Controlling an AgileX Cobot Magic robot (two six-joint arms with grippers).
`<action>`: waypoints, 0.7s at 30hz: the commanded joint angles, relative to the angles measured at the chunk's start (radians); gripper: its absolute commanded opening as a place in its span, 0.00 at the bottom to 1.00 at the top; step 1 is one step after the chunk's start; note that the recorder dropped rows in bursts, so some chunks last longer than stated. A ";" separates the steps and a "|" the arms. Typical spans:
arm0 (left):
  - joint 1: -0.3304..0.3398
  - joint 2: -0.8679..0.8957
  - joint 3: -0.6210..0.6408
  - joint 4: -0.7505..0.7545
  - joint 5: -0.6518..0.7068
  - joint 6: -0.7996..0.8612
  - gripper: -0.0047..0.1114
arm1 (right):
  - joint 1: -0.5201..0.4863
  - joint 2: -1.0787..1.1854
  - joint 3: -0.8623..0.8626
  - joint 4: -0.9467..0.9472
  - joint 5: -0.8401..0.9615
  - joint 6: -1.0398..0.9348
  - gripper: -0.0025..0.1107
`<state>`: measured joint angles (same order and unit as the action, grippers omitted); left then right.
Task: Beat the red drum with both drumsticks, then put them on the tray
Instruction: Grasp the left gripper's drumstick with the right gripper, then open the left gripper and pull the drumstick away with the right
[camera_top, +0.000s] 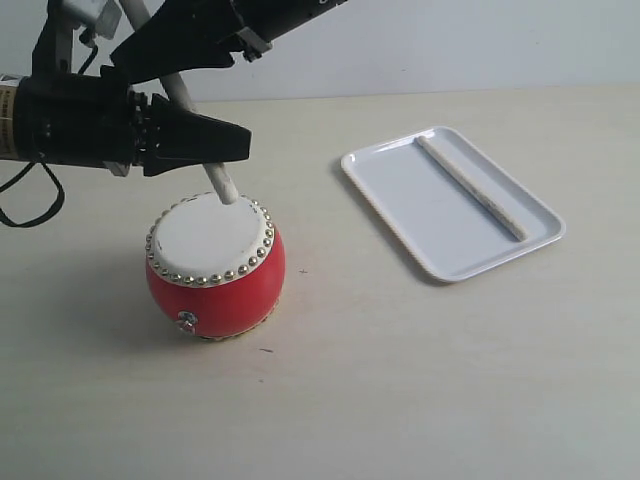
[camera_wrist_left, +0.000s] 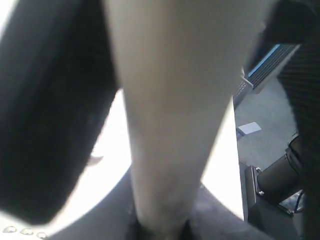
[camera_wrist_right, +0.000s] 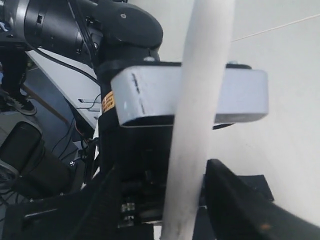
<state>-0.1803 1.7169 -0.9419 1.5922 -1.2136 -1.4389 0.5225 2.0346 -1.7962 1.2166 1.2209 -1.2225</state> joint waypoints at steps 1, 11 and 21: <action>-0.003 0.001 -0.003 -0.023 -0.007 -0.002 0.04 | 0.001 -0.010 0.004 -0.050 0.000 0.022 0.28; -0.003 0.001 -0.003 -0.044 -0.007 -0.004 0.07 | 0.001 -0.010 0.004 -0.050 0.000 0.065 0.02; 0.033 0.001 -0.003 -0.045 -0.007 -0.036 0.66 | 0.001 -0.010 0.002 -0.050 0.000 0.100 0.02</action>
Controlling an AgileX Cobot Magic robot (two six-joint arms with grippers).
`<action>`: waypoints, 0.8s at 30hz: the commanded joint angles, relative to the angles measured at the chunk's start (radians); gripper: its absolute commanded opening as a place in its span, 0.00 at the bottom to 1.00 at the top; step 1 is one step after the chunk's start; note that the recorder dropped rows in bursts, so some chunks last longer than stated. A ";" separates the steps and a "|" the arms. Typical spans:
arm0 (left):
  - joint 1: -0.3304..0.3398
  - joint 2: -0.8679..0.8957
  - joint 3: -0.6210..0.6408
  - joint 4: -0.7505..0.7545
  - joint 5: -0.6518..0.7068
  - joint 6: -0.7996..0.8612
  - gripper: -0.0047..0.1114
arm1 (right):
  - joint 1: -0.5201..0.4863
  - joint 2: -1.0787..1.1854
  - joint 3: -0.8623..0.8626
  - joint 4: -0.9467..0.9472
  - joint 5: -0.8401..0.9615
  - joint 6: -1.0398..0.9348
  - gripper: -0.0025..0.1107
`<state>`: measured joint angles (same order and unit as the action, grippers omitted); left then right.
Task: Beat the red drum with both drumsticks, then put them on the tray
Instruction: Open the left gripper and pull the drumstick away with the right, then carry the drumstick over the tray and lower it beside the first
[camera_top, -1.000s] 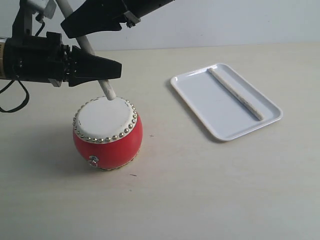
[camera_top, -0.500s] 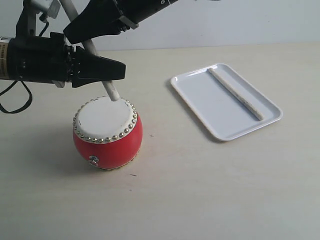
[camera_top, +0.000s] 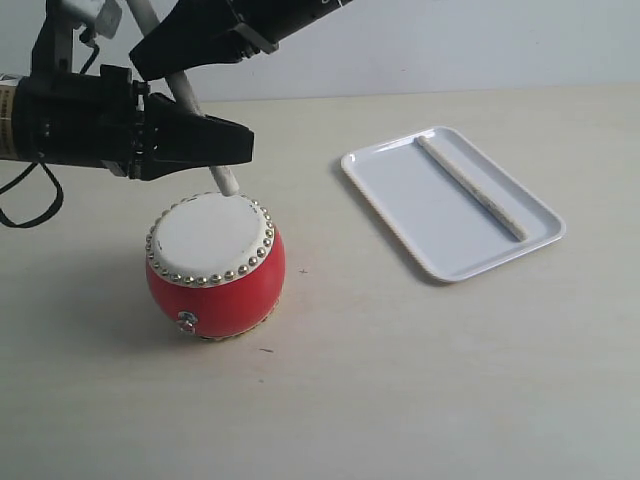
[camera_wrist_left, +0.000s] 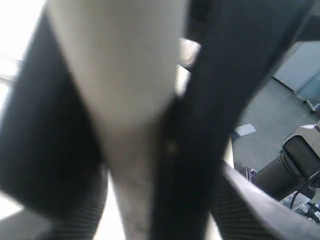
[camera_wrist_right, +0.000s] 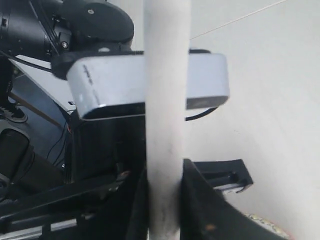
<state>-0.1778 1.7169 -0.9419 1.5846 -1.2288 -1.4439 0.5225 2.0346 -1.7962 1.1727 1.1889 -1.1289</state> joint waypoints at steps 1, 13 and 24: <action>0.043 0.001 -0.003 -0.037 0.008 -0.045 0.67 | 0.001 -0.010 -0.002 -0.011 0.032 0.015 0.02; 0.232 -0.034 -0.003 0.030 0.008 -0.116 0.51 | -0.025 -0.010 -0.176 -0.885 -0.081 0.755 0.02; 0.237 -0.096 -0.003 0.055 0.032 -0.144 0.04 | -0.100 0.109 -0.176 -1.189 -0.014 1.001 0.02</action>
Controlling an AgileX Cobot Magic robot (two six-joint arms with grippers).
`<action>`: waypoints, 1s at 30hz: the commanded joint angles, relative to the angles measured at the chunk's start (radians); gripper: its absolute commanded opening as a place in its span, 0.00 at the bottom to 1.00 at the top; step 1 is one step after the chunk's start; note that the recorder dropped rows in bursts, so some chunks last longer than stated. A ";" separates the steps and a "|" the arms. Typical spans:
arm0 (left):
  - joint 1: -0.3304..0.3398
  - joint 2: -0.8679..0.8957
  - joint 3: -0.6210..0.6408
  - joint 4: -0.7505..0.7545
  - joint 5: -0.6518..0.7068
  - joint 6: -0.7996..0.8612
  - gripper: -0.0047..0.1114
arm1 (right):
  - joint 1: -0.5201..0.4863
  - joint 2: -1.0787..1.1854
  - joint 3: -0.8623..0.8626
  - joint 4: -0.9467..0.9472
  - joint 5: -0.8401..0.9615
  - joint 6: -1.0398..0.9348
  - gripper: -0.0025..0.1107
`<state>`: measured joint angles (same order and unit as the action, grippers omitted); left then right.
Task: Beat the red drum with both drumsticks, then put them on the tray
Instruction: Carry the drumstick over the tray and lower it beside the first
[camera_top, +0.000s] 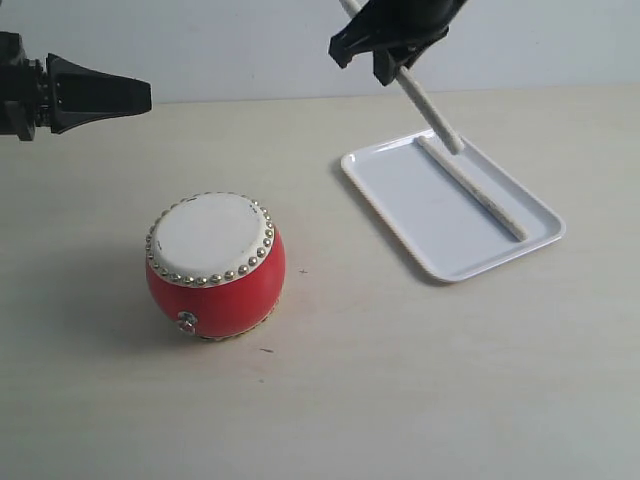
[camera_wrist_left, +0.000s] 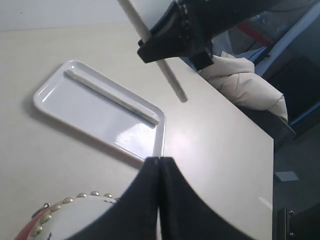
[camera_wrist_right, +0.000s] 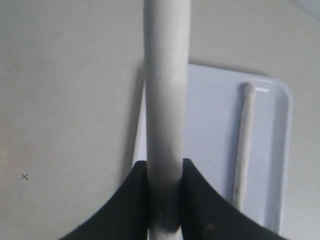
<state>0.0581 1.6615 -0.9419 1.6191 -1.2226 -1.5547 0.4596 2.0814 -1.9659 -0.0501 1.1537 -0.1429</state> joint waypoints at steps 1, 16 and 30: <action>0.000 -0.055 -0.003 0.036 0.069 -0.051 0.04 | -0.048 0.082 -0.007 0.034 0.034 0.015 0.02; -0.002 -0.191 0.033 0.125 0.436 -0.204 0.04 | -0.119 0.287 -0.007 0.021 -0.003 -0.011 0.02; -0.002 -0.191 0.033 0.125 0.436 -0.204 0.04 | -0.119 0.340 -0.007 0.021 -0.024 -0.011 0.02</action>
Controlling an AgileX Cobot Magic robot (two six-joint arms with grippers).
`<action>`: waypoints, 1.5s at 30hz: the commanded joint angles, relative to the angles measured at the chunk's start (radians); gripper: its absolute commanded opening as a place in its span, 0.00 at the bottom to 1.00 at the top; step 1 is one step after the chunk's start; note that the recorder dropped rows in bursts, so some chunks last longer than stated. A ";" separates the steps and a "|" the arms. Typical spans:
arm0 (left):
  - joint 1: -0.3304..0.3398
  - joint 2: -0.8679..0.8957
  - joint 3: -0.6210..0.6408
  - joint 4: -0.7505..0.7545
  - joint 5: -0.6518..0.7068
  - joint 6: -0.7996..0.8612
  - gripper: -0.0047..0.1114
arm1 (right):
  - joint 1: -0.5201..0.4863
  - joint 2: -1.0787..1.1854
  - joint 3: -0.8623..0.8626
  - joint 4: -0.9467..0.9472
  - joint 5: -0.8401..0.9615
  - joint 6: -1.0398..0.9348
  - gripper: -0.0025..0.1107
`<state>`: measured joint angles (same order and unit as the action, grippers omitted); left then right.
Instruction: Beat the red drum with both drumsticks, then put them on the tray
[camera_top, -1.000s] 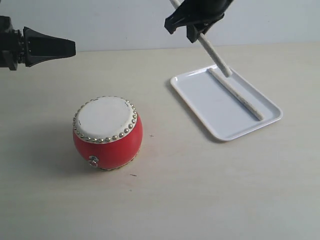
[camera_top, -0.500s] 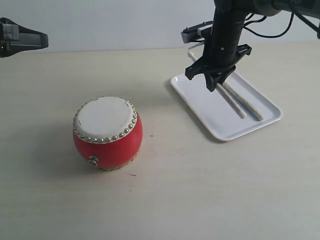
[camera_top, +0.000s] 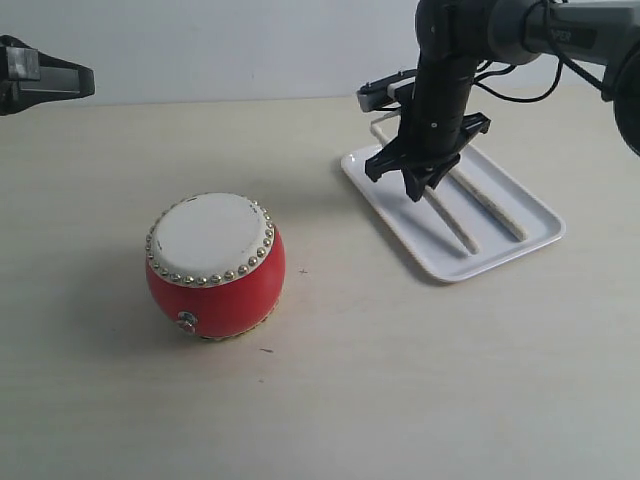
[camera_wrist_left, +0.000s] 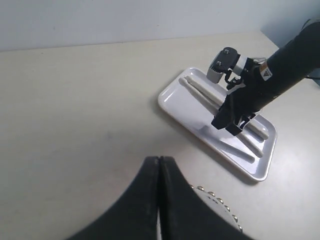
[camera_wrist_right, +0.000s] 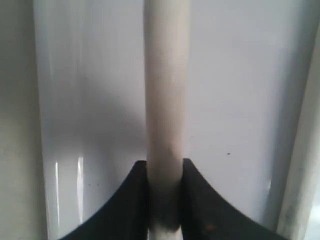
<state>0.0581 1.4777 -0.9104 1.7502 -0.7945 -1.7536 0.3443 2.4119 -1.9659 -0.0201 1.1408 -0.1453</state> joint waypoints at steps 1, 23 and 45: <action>-0.002 -0.007 0.002 -0.006 0.008 -0.005 0.04 | -0.004 0.010 -0.007 -0.009 -0.011 -0.009 0.02; -0.002 -0.007 0.002 -0.006 0.008 -0.012 0.04 | -0.004 0.011 -0.007 -0.009 -0.036 -0.009 0.31; -0.240 -0.013 0.004 -0.025 0.409 0.063 0.04 | -0.004 -0.146 -0.005 0.056 -0.037 -0.070 0.36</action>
<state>-0.1133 1.4758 -0.9104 1.7188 -0.5788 -1.6865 0.3421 2.3154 -1.9659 0.0105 1.0916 -0.2026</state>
